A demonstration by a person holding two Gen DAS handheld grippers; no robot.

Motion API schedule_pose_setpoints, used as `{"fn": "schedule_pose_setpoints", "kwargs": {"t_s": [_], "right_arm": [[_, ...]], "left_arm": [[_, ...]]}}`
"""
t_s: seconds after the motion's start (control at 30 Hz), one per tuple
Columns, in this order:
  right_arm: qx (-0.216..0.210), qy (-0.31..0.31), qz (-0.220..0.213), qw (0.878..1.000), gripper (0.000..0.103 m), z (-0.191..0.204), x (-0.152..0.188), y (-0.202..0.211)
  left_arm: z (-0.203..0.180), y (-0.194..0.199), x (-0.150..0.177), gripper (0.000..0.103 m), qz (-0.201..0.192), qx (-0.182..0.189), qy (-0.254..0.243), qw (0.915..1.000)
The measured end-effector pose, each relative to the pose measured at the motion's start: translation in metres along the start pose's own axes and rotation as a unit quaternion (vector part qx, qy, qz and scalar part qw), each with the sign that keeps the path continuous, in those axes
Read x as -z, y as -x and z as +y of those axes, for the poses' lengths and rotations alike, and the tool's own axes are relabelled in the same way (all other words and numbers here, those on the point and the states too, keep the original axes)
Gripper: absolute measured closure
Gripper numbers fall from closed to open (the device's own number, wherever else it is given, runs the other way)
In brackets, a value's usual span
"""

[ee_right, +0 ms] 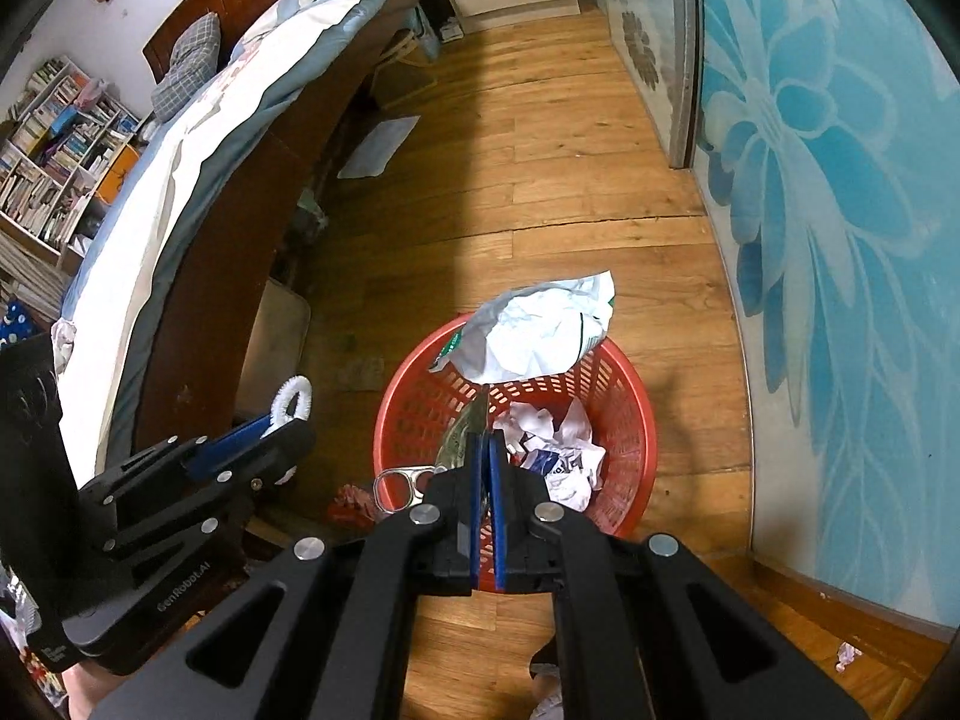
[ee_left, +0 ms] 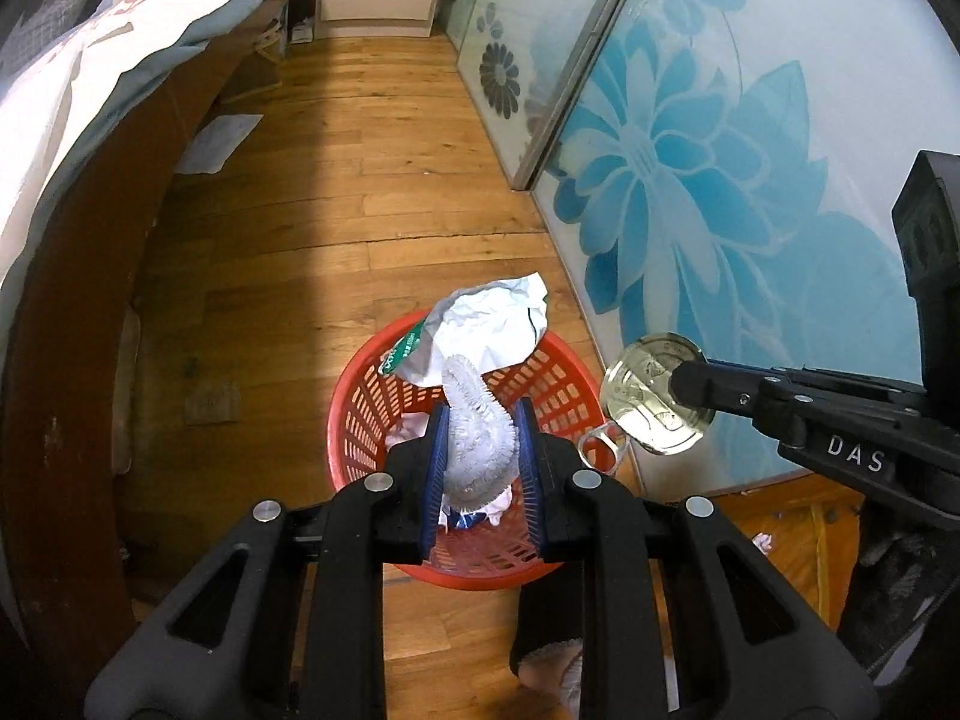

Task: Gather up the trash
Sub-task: 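Carry the tissue and can lid to the red basket and release both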

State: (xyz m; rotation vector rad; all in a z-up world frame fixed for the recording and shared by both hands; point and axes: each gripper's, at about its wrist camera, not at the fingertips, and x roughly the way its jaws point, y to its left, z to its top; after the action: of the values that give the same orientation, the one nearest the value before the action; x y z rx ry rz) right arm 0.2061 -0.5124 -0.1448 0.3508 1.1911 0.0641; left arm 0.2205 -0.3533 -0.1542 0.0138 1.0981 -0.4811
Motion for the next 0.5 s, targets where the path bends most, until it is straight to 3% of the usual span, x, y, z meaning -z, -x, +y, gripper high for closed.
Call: {"fn": "schedule_pose_setpoints", "kwargs": {"t_s": [0.07, 0.17, 0.4, 0.47, 0.5], "right_arm": [[0.017, 0.016, -0.005, 1.000, 0.096, 0.004, -0.001, 0.003], [0.045, 0.023, -0.020, 0.999, 0.095, 0.005, -0.001, 0.012], [0.050, 0.008, -0.060, 0.997, 0.093, -0.001, -0.005, 0.038], [0.038, 0.007, -0.073, 0.997, 0.074, 0.005, -0.005, 0.045], [0.022, 0.009, -0.084, 0.996, 0.047, 0.011, -0.005, 0.051]], "left_arm": [[-0.001, 0.002, 0.000, 0.072, -0.003, 0.002, -0.004, 1.0000], [-0.003, 0.008, 0.001, 0.041, -0.010, -0.008, -0.016, 0.9998], [0.003, 0.045, 0.002, 0.040, -0.028, -0.035, -0.011, 0.9989], [0.002, 0.072, 0.001, 0.036, -0.048, -0.038, -0.011, 0.9981], [0.000, 0.090, 0.001, 0.032, -0.063, -0.043, -0.011, 0.9970]]}}
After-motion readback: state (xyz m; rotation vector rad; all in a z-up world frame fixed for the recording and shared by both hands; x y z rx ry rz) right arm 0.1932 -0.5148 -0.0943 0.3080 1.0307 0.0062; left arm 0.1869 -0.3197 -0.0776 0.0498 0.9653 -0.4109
